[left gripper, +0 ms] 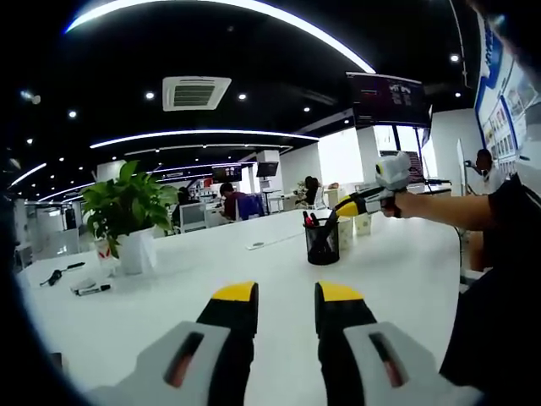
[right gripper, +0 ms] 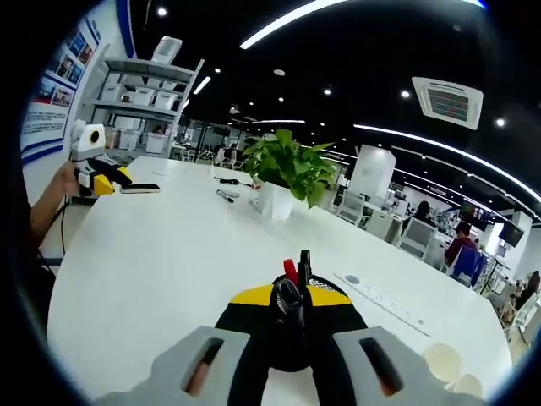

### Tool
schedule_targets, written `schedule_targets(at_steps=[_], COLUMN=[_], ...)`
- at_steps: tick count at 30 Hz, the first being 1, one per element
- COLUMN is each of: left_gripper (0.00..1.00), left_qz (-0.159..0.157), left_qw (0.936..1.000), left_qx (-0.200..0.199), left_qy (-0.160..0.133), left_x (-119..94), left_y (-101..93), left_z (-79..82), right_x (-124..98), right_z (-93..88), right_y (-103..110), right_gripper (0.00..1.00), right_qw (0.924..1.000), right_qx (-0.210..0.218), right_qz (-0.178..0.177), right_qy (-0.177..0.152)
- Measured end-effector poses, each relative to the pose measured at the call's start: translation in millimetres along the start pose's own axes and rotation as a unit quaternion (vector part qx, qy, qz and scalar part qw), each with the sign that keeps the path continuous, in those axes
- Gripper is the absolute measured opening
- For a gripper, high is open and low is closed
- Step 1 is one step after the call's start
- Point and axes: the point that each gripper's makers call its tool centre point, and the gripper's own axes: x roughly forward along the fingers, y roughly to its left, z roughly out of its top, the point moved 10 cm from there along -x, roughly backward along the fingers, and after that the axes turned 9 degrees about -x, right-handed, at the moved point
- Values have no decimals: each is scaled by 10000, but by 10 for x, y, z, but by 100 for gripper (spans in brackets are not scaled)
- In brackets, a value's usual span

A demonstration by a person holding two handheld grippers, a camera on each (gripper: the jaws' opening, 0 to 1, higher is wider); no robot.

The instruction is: Place the scattered laser pointers and whiteboard markers into the pen holder and stack the scattered paper cups together

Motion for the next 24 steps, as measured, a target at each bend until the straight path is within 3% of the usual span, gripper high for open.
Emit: schedule_targets(at_steps=[15, 17, 19, 24], left_gripper=[29, 29, 29, 27], left_qz=[33, 50, 67, 47], left_qw=[10000, 10000, 10000, 10000], left_qx=[-24, -34, -41, -45], left_qy=[-7, -6, -14, -16], left_x=[-23, -31, -35, -35], left_y=[12, 21, 24, 13], left_z=[9, 11, 14, 19], right_x=[12, 11, 6, -51], right_z=[-1, -18, -17, 13], right_y=[-8, -41, -32, -95], right_gripper=[14, 23, 27, 33], right_qw=[9998, 9988, 9995, 9997], right_qx=[-191, -448, -315, 81], right_qz=[36, -158, -26, -89], right_qy=[-18, 120, 27, -194])
